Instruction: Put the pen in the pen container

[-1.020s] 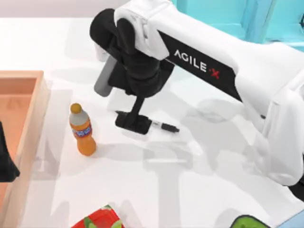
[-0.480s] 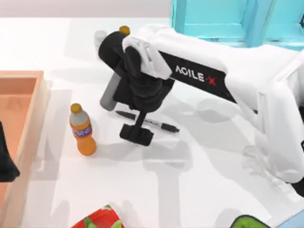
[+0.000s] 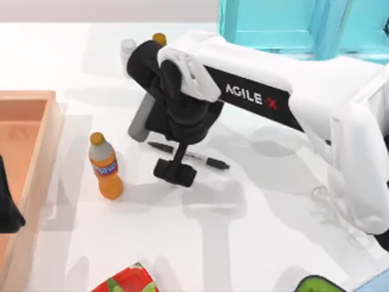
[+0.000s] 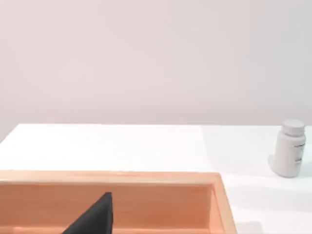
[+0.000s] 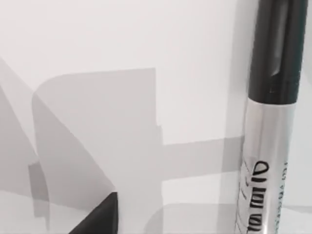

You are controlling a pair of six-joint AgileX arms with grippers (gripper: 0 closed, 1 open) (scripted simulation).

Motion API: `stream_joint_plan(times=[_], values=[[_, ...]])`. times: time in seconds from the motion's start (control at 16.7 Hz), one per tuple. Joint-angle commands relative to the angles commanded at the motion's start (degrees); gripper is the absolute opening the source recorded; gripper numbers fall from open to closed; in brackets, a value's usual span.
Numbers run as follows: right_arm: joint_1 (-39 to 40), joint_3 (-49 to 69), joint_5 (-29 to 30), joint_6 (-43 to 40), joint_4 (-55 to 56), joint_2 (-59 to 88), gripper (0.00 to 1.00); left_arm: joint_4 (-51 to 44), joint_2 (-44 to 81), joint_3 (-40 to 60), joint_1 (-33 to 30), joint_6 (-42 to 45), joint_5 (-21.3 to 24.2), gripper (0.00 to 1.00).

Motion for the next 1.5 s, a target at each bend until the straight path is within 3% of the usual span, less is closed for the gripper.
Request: stream_joint_plan(times=[0.6,1.08,1.14,1.5], values=[[0.0,0.0,0.0,0.0,0.0,0.0,0.02,0.0,0.0,0.0,0.0,0.0,0.0,1.0],[0.0,0.0,0.0,0.0,0.0,0.0,0.0,0.0,0.0,0.0,0.0,0.0,0.0,1.0],[0.9,-1.2,-3.1,2.3,-2.6,-4.6,0.0,0.0,0.0,0.0,0.0,0.0,0.0,1.0],[2.2,-4.6,-2.1,5.3,-8.0,-12.8,0.0,0.0,0.0,0.0,0.0,0.0,0.0,1.0]])
